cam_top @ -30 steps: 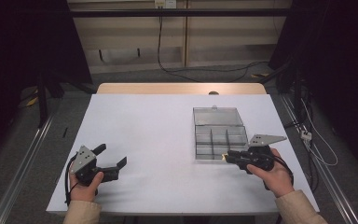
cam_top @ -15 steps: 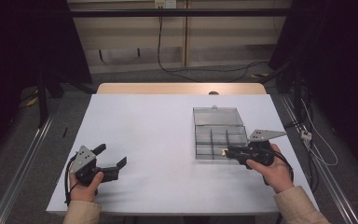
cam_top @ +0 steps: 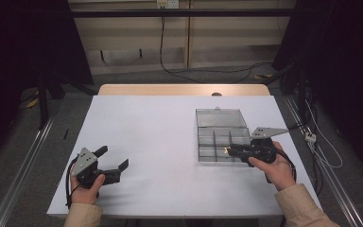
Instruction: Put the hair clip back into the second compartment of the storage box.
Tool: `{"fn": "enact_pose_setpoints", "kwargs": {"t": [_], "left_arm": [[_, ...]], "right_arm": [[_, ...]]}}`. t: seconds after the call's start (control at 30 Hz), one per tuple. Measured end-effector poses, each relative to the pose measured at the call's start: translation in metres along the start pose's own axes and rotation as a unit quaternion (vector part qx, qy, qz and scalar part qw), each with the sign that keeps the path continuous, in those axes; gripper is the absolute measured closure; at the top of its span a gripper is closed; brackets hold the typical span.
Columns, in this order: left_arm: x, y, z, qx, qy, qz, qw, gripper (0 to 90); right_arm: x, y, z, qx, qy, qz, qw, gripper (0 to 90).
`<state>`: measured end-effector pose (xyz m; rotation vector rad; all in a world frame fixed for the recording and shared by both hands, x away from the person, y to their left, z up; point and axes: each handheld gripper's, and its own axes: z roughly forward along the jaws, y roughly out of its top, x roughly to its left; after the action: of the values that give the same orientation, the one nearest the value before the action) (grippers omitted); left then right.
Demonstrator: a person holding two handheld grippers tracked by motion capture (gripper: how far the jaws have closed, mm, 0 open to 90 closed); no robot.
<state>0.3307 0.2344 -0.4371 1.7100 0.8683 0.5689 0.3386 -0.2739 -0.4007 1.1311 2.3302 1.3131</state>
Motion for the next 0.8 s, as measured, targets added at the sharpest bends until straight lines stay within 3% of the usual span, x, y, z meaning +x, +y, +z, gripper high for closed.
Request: {"fn": "enact_pose_setpoints", "kwargs": {"t": [0.8], "left_arm": [[0.0, 0.0, 0.0, 0.0, 0.0, 0.0, 1.0, 4.4]], "right_arm": [[-0.012, 0.007, 0.008, -0.002, -0.01, 0.005, 0.9999, 73.9]]}}
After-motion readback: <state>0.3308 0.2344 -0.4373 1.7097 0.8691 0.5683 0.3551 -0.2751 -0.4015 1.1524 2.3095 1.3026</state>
